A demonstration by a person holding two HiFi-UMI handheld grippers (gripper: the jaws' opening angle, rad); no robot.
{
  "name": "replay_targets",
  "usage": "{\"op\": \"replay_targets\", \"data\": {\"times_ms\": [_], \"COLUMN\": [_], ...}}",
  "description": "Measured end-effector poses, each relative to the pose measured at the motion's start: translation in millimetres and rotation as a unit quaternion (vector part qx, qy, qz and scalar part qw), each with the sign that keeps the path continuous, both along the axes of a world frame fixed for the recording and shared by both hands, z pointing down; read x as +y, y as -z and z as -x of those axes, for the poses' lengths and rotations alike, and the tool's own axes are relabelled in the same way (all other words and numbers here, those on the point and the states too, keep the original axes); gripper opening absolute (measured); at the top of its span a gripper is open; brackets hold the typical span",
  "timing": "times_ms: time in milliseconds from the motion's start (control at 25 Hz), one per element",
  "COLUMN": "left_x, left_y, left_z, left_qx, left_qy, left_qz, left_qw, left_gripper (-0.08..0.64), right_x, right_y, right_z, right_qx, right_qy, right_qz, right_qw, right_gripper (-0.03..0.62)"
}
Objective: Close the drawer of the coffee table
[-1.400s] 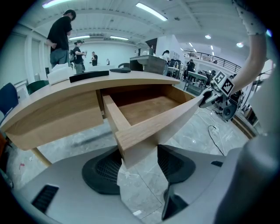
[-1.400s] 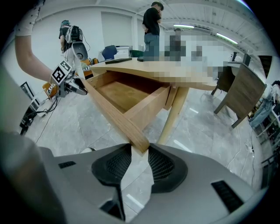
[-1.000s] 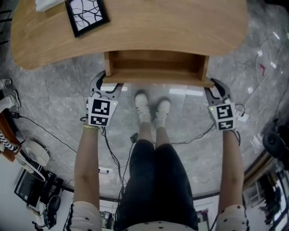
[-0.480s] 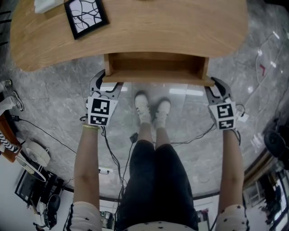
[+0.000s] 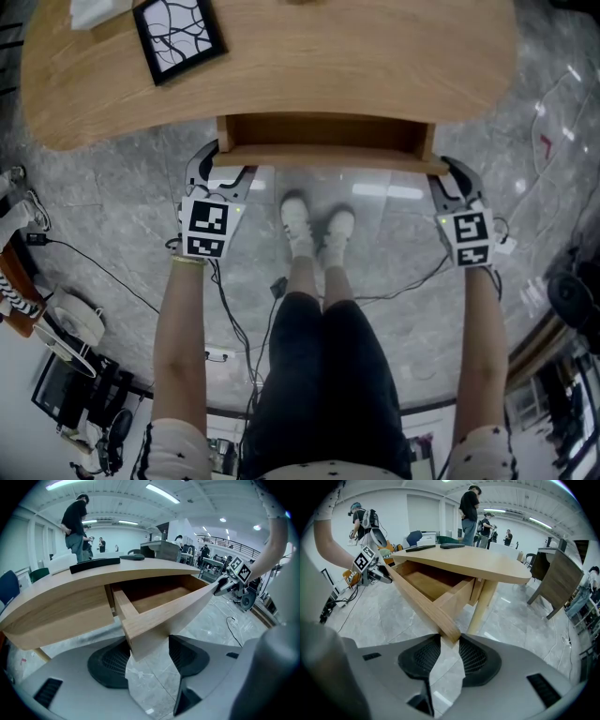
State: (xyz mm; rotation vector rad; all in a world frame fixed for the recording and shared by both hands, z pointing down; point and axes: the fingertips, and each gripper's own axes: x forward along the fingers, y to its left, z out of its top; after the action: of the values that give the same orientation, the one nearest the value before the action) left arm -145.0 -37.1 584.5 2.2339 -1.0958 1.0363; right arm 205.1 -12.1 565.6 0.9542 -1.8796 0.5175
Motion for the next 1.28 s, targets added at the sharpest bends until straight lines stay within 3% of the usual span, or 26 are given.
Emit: {"op": "replay_targets", "data": {"times_ms": [1280], "left_x": [-45.3], "left_y": [-1.3], "left_z": [-1.9], "left_qx": [-0.001], "left_qy": [0.008], "left_qz": [-0.016], "left_qw": [0.9998], "left_gripper": [0.268], "right_x": [-46.6], "right_y": [-0.8], "right_z": [-1.1], "right_qx": [-0.005], "right_qy": [-0.002], "right_qz": [-0.018], "right_qw": [1.000], "right_gripper": [0.126]}}
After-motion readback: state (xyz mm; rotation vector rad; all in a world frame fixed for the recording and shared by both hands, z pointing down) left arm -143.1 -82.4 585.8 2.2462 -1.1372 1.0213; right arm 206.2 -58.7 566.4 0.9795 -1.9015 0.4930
